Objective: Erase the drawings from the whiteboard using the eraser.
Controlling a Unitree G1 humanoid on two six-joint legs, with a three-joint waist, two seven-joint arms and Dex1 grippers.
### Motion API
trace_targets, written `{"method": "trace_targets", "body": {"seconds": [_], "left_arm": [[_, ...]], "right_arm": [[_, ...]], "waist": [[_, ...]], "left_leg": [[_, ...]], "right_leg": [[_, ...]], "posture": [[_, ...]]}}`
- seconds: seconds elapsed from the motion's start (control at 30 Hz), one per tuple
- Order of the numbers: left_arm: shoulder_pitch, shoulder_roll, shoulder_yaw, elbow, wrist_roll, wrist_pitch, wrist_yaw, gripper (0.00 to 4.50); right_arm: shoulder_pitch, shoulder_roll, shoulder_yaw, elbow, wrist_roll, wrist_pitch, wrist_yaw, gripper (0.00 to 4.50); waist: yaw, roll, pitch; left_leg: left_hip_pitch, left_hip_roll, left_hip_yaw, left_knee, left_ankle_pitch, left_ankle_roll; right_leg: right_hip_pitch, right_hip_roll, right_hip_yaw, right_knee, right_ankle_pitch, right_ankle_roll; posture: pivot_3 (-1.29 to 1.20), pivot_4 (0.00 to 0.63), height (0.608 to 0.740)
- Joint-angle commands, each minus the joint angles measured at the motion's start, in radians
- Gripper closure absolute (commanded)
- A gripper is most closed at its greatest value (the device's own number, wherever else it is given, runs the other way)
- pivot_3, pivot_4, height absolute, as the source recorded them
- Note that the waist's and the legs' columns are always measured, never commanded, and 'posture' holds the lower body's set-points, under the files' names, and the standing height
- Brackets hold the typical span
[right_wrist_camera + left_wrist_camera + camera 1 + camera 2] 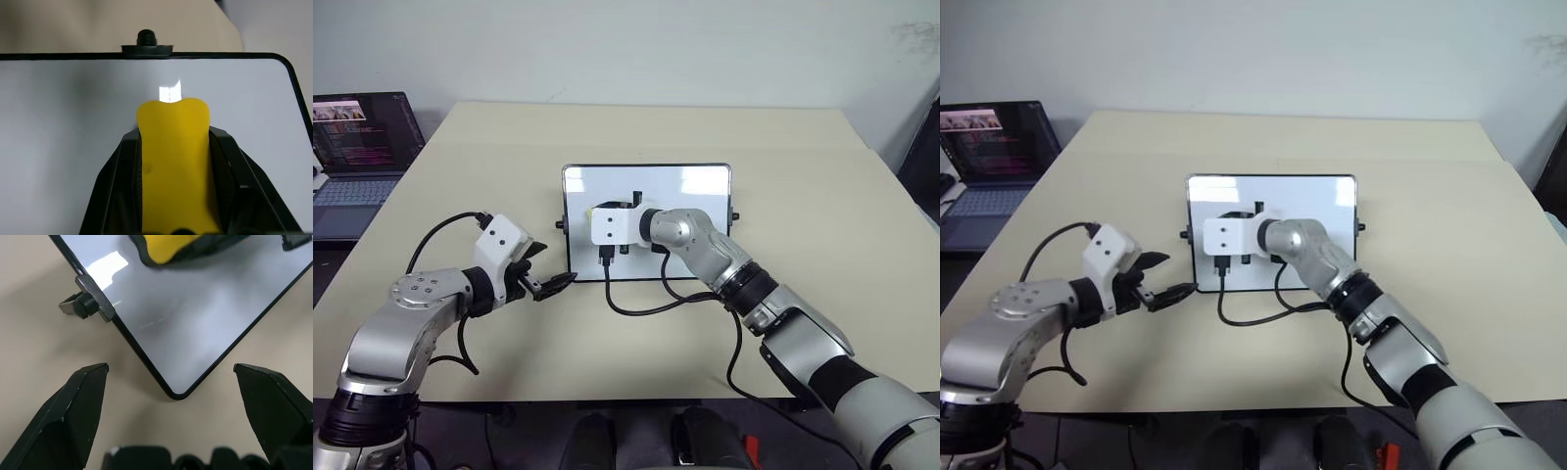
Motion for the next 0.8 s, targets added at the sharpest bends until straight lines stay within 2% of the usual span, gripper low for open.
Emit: {"method": "trace_targets", "body": {"seconds": [0.03, 0.13, 0.23, 0.6, 0.8], "left_arm": [[-0.016, -0.001, 0.006, -0.025, 0.004, -0.016, 0.004, 0.0], [-0.017, -0.005, 0.003, -0.026, 0.004, -0.015, 0.005, 0.0], [-0.016, -0.007, 0.004, -0.028, 0.004, -0.014, 0.004, 0.0], [-0.014, -0.014, 0.001, -0.036, 0.003, -0.011, 0.01, 0.0], [-0.019, -0.018, -0.005, -0.037, 0.004, -0.011, 0.011, 0.0]], "right_arm": [[-0.014, -0.012, -0.023, 0.044, -0.044, -0.002, -0.08, 3.08], [-0.054, 0.007, -0.056, 0.07, -0.041, -0.038, -0.176, 3.08], [-0.072, 0.02, -0.066, 0.093, -0.038, -0.063, -0.211, 3.08], [-0.01, 0.024, -0.024, 0.07, -0.056, -0.038, -0.059, 3.08], [-0.048, 0.038, -0.061, 0.093, -0.062, -0.044, -0.159, 3.08]], "waist": [[0.0, 0.0, 0.0], [0.0, 0.0, 0.0], [0.0, 0.0, 0.0], [-0.003, 0.0, 0.0], [-0.002, 0.0, 0.0]], "left_leg": [[0.0, 0.0, 0.0, 0.0, 0.0, 0.0], [0.0, 0.0, 0.0, 0.0, 0.0, 0.0], [0.0, 0.0, 0.0, 0.0, 0.001, -0.001], [0.0, 0.001, 0.0, -0.001, 0.0, 0.0], [0.0, 0.001, 0.0, -0.001, 0.001, 0.0]], "right_leg": [[0.0, 0.0, 0.0, 0.0, 0.0, 0.0], [0.0, 0.0, 0.0, 0.0, 0.001, -0.001], [0.0, 0.0, 0.0, 0.0, 0.001, -0.001], [-0.001, 0.0, 0.0, -0.001, 0.001, -0.001], [-0.001, 0.0, 0.0, 0.0, 0.001, -0.001]], "posture": [[0.0, 0.15, 0.74], [0.0, 0.15, 0.74], [0.0, 0.15, 0.74], [0.0, 0.15, 0.74], [0.0, 0.15, 0.74]]}}
